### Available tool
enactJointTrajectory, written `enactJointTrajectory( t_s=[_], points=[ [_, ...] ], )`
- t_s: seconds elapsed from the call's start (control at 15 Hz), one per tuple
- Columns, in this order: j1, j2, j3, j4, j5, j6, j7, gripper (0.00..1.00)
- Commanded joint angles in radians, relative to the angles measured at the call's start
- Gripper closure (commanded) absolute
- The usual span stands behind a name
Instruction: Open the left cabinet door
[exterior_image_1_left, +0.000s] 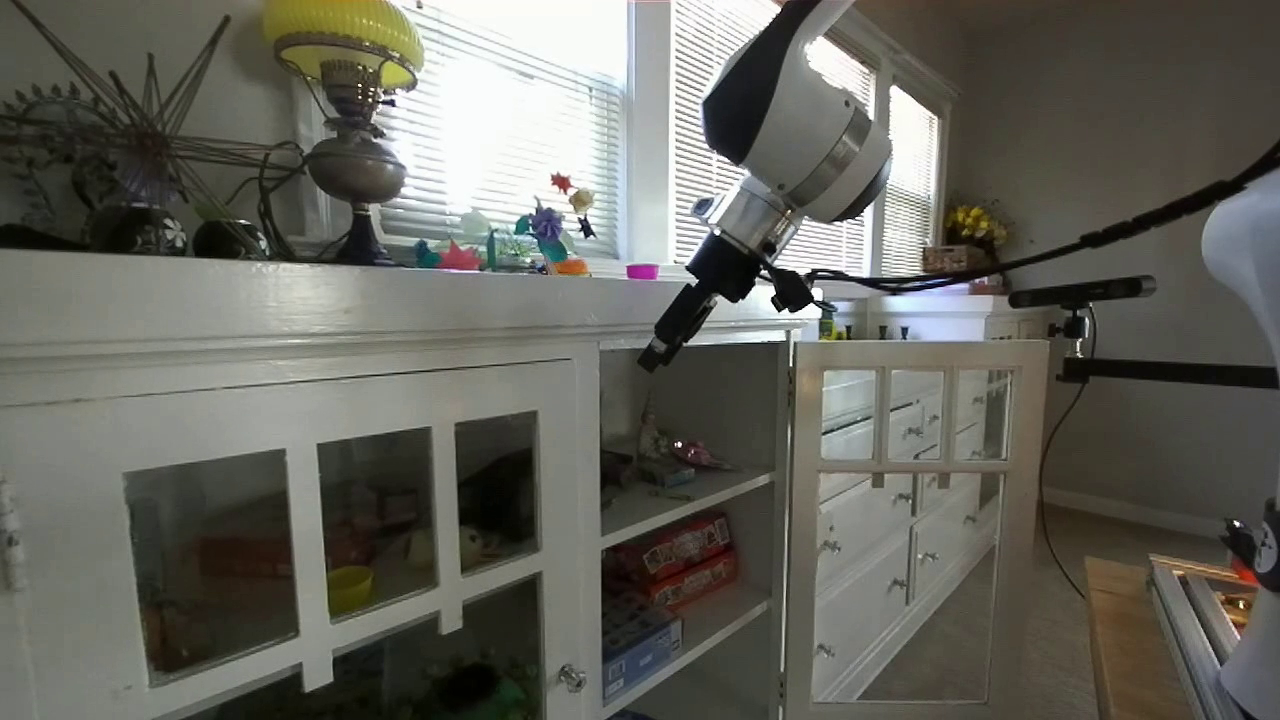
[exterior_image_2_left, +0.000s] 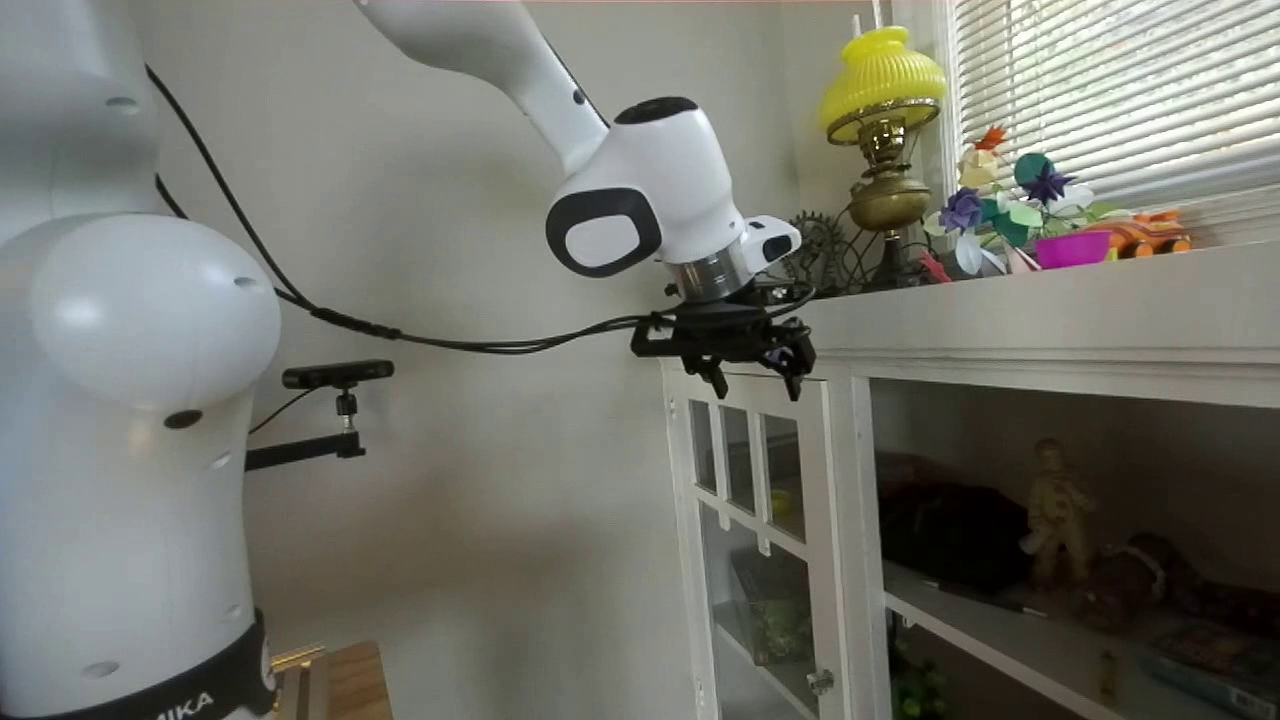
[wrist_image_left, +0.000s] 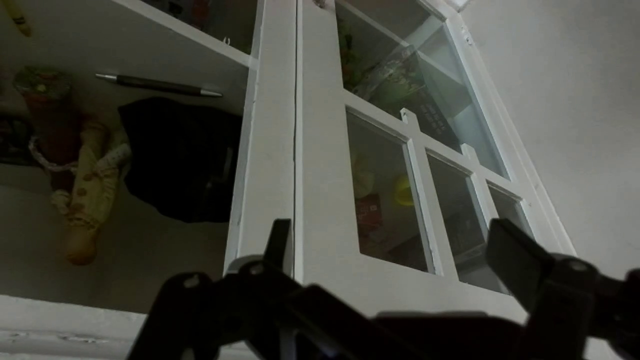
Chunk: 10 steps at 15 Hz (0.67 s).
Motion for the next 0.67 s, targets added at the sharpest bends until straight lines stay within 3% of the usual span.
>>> enactJointTrajectory(
  t_s=[0.0, 0.33, 0.6],
  points=[
    [0.0, 0.0, 0.0, 0.0, 0.0, 0.0, 0.0, 0.0],
    [0.0, 0.0, 0.0, 0.0, 0.0, 0.0, 0.0, 0.0],
    [0.022, 0.022, -0.005, 0.016, 0.068, 0.025, -0.051, 0.0]
  ],
)
